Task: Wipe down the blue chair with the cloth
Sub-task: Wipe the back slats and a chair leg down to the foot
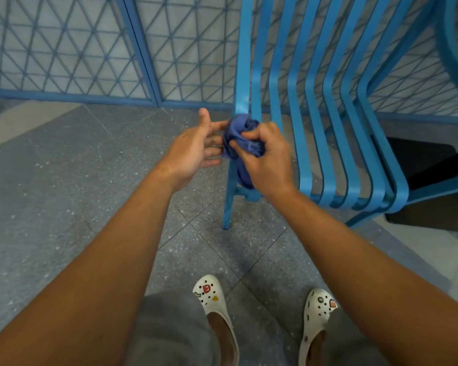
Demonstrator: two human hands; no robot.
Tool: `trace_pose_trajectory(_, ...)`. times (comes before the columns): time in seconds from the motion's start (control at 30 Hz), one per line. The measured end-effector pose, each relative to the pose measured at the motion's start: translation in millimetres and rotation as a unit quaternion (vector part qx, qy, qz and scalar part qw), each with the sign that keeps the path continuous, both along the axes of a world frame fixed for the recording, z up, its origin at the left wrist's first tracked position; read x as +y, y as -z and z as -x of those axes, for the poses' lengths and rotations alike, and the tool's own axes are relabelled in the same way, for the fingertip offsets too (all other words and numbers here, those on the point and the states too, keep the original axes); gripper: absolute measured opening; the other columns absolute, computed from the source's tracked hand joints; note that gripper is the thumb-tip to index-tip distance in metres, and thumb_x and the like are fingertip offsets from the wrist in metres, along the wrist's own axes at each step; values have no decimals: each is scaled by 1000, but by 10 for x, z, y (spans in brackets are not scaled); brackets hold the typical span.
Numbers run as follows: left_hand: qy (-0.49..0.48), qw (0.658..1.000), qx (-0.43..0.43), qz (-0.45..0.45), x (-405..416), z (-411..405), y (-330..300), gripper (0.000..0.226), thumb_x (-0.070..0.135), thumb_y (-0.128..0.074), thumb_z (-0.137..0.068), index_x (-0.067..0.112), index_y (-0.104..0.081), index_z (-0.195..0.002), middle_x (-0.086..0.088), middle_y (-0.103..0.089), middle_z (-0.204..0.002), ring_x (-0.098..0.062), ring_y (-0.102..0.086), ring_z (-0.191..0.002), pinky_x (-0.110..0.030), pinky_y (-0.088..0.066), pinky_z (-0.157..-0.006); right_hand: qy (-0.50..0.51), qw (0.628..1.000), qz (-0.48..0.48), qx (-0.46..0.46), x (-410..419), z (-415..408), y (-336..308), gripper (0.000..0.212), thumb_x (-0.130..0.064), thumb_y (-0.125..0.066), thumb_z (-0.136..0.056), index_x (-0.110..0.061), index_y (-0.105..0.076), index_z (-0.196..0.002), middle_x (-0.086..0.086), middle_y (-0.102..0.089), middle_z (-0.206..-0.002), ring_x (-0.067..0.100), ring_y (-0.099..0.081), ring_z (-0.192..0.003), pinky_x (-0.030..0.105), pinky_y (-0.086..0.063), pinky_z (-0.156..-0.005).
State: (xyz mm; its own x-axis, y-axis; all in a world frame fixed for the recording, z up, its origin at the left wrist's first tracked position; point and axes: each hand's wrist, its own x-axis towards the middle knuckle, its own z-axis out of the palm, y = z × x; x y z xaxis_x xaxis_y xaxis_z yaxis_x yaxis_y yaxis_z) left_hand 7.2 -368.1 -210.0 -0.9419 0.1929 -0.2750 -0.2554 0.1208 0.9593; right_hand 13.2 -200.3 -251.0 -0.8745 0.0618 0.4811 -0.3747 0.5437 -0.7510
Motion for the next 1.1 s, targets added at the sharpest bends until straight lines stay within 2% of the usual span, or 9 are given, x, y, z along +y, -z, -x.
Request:
trace_pose_trajectory(0.13, 7, 1000, 4, 1, -5, -10, 21, 66, 60, -15, -104, 22, -59, -135, -2, -71, -122, -14, -69, -113, -41, -52, -103, -24, 997, -74, 7, 54, -135, 364, 6, -8, -72, -86, -5, -66, -84, 10, -53, -90, 16, -54, -78, 34, -49, -63)
trace_pose_trajectory(0.2, 14, 1000, 12, 13, -5, -26, 14, 67, 58, -12, -105, 21, -58, -136, 0, -72, -121, -12, -69, -112, -41, -52, -102, -46, 982, -181, -4, 142, -199, 588, 4, -12, -70, -85, -9, -71, -88, 10, -57, -95, 26, -59, -77, 38, -53, -59)
trace_pose_trajectory(0.27, 24, 999, 14, 24, -27, -44, 22, 70, 59, -8, -104, 23, -58, -138, -1, -71, -123, -12, -68, -112, -41, -51, -103, -28, 975, -214, -44, 255, -231, 711, 11, -10, -76, -83, -14, -77, -93, 9, -61, -96, 29, -62, -77, 43, -56, -60)
trace_pose_trajectory(0.47, 39, 998, 11, 40, -100, -24, 45, 77, 65, -3, -100, 28, -60, -138, -2, -69, -127, -13, -68, -111, -39, -51, -102, -26, 992, -116, 43, 324, -122, 59, 20, -15, -80, -87, -10, -77, -106, 8, -63, -98, 19, -62, -88, 27, -52, -78)
trace_pose_trajectory(0.57, 34, 999, 4, 30, -91, -14, 54, 76, 66, -5, -100, 27, -61, -135, 0, -71, -123, -12, -69, -110, -38, -52, -101, -38, 992, -99, 61, 244, -182, -29, 20, -16, -80, -87, -8, -77, -105, 10, -63, -94, 15, -60, -85, 21, -48, -77)
trace_pose_trajectory(0.7, 55, 998, 11, 38, -124, -45, 91, 72, 64, -8, -102, 28, -58, -140, 0, -67, -131, -14, -67, -114, -35, -53, -98, -4, 996, -92, -12, 2, -209, 483, 12, -22, -84, -81, -13, -79, -86, 7, -56, -79, 13, -53, -70, 25, -45, -62)
trace_pose_trajectory(0.87, 69, 996, -12, 50, -214, -64, 153, 58, 58, -24, -105, 26, -59, -138, 4, -67, -129, -13, -69, -110, -38, -54, -98, 90, 973, -36, -208, -252, -312, 965, 15, -32, -82, -82, -23, -82, -95, 1, -72, -90, 14, -66, -79, 37, -57, -72)
trace_pose_trajectory(1.0, 131, 985, -35, 106, -320, -86, 164, 35, 35, -49, -106, 29, -57, -139, 5, -63, -135, -13, -65, -114, -38, -52, -101, 74, 965, 24, -251, -218, -418, 762, 17, -29, -73, -91, -17, -81, -101, -2, -77, -89, 4, -65, -77, 20, -50, -69)
trace_pose_trajectory(1.1, 199, 973, -55, 106, -409, -122, 192, 52, 27, -67, -95, 34, -52, -144, 10, -60, -138, -7, -60, -121, -37, -51, -101, 59, 929, 155, -331, -126, -465, 480, 18, -19, -60, -98, -18, -78, -102, -7, -75, -90, 2, -65, -80, 17, -50, -72)
